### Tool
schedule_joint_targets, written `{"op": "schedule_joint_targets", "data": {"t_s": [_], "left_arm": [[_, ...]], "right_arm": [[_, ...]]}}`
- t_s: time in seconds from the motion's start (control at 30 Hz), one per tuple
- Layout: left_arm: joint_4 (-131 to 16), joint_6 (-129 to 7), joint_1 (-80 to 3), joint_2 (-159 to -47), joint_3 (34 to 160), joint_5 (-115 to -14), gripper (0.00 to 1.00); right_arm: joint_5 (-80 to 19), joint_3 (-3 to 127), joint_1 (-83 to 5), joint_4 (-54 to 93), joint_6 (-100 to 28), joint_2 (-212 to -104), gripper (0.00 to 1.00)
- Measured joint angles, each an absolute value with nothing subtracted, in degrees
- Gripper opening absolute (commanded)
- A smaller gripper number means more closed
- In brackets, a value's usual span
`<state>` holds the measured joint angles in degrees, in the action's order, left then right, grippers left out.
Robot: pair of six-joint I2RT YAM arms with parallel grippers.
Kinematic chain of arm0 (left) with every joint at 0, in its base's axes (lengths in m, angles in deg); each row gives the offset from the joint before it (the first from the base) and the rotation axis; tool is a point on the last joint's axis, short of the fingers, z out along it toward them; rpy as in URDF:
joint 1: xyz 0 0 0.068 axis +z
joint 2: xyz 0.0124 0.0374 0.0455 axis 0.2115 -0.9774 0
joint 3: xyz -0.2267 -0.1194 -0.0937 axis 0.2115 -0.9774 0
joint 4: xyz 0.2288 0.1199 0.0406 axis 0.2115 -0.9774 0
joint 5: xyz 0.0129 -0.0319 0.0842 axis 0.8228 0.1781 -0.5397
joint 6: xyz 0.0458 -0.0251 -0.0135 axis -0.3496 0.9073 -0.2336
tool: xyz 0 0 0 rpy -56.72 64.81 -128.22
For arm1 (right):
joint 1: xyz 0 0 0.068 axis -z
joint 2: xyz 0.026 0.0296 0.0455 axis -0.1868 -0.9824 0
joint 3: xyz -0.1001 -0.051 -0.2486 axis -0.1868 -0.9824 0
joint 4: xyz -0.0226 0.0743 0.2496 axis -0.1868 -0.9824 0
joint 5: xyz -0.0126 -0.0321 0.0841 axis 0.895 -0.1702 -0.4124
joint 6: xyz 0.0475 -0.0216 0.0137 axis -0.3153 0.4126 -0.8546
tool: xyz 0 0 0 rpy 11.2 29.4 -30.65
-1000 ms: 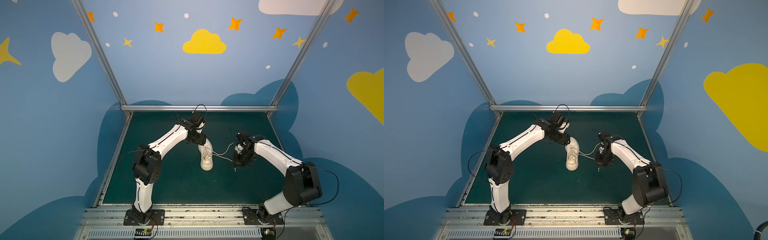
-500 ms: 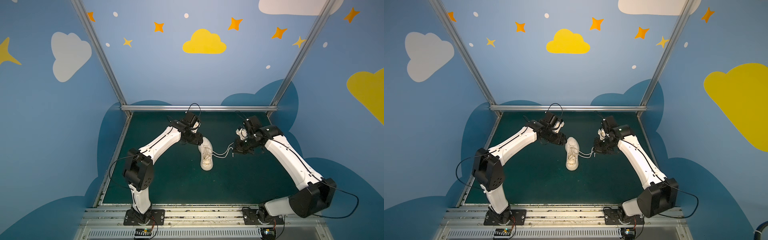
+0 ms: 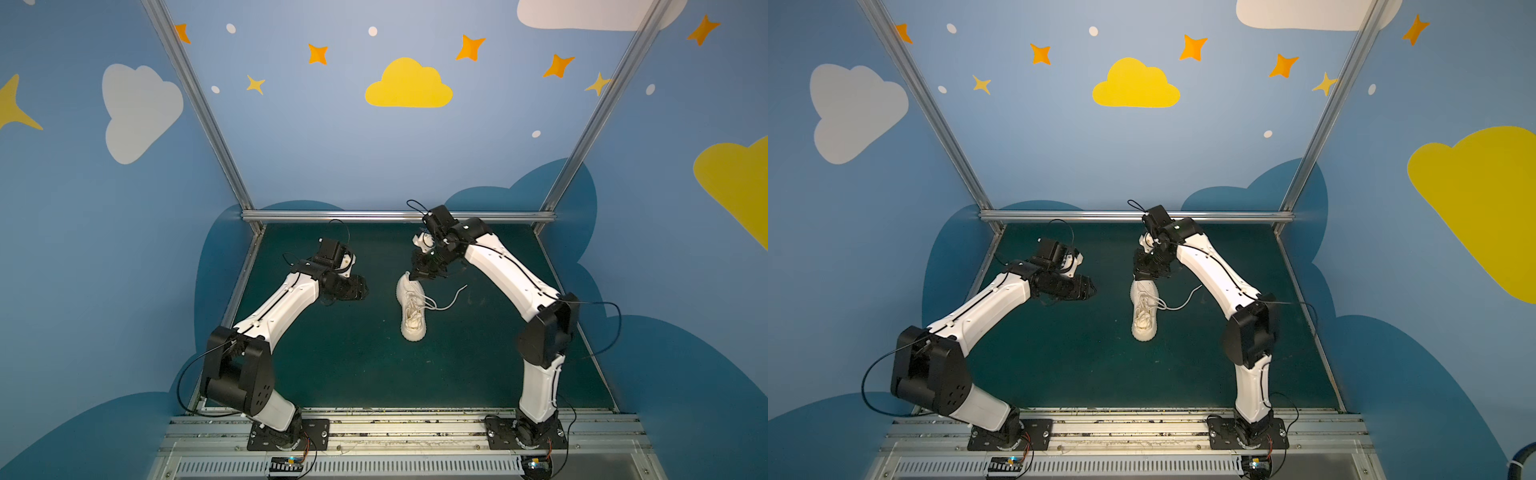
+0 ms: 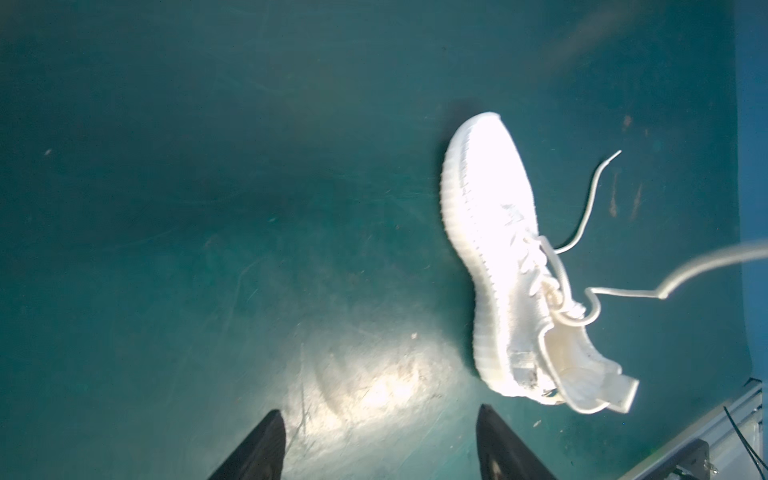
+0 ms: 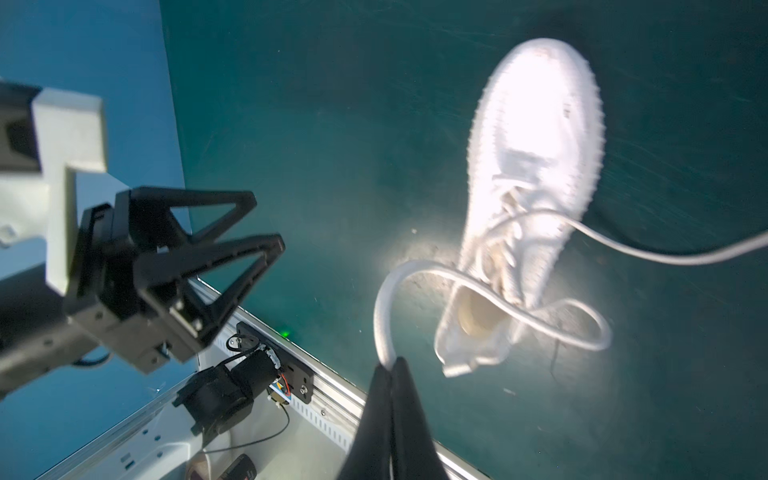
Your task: Tie the shoes
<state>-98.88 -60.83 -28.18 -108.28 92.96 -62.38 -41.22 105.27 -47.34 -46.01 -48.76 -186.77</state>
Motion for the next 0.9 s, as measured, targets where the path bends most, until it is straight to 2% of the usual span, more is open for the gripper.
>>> {"op": "schedule_joint_targets", "data": {"t_s": [0.17, 0.3, 0.9], "left_arm": [[-97.9, -60.9, -24.6, -105.3, 87.4, -60.5, 0.73], [-97.0, -60.8, -22.6, -104.5, 84.7, -59.3, 0.73], [-94.9, -59.9, -21.1, -102.7, 80.0, -58.0, 0.73]], "right_arm": [[-42.4, 117.8, -49.5, -47.9, -49.4, -197.0, 0.00], [-43.8, 123.2, -50.4, -48.7, -49.5, -201.2, 0.00], [-51.1, 124.0, -54.1, -41.4, -52.7, -209.0, 0.00]]}}
